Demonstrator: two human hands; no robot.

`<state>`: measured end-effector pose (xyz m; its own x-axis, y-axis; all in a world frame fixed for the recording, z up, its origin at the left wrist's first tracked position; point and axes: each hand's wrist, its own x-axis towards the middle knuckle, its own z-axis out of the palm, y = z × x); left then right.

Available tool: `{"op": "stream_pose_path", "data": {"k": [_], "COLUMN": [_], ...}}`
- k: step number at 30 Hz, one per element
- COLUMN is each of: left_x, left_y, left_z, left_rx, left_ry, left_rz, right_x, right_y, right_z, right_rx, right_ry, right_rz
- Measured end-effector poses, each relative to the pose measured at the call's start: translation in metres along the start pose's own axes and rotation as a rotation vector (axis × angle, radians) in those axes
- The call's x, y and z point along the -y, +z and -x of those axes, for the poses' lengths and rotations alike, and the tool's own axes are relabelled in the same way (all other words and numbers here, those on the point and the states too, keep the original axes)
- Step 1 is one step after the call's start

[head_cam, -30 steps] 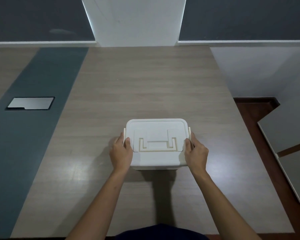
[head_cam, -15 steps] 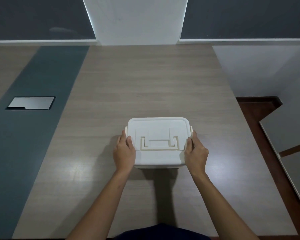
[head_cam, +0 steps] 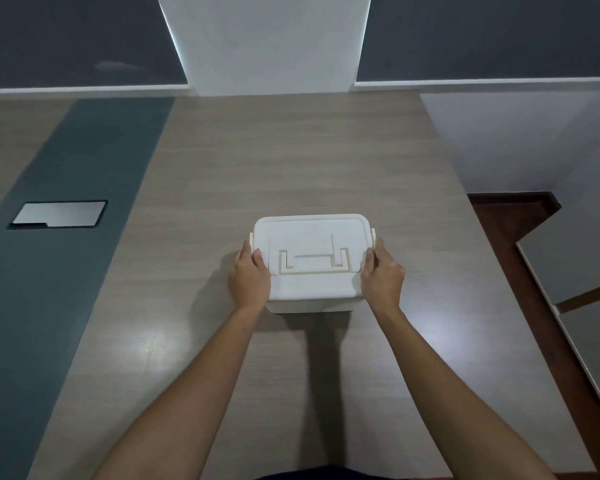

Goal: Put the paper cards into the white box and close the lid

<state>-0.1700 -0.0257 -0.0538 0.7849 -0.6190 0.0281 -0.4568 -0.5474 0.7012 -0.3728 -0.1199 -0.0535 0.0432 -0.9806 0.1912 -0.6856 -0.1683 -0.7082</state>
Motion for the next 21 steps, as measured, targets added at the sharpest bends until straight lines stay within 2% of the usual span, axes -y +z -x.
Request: {"op": "stream_pose_path", "data": {"k": [9,13,15,17,21], "left_x": [-0.01,-0.007,-0.003,0.004,0.045], "left_y": [0.006,0.0,-0.005,-0.009,-0.009], "left_z": [-0.02,-0.025,-0.021,-0.011,0.042], "left_rx": [0.002,0.07,0.093,0.049,0.019], "left_ry": [-0.002,-0.078,-0.213,-0.301,-0.235], "left_rz": [-0.047,-0.032,0.035,0.118,0.074], "right_x": [0.0,0.004,0.001,-0.009,-0.041], "right_y": [0.008,-0.001,-0.009,-0.014,-0.013], "right_z": [-0.018,-0.016,-0.003,0.016,0.073], "right_rx": [-0.004,0.104,0.168,0.176,0.219], "right_ry": [-0.013,0.091,0.164,0.203,0.194], "right_rz": [-0.012,-0.115,-0.207,-0.236,-0.145]}}
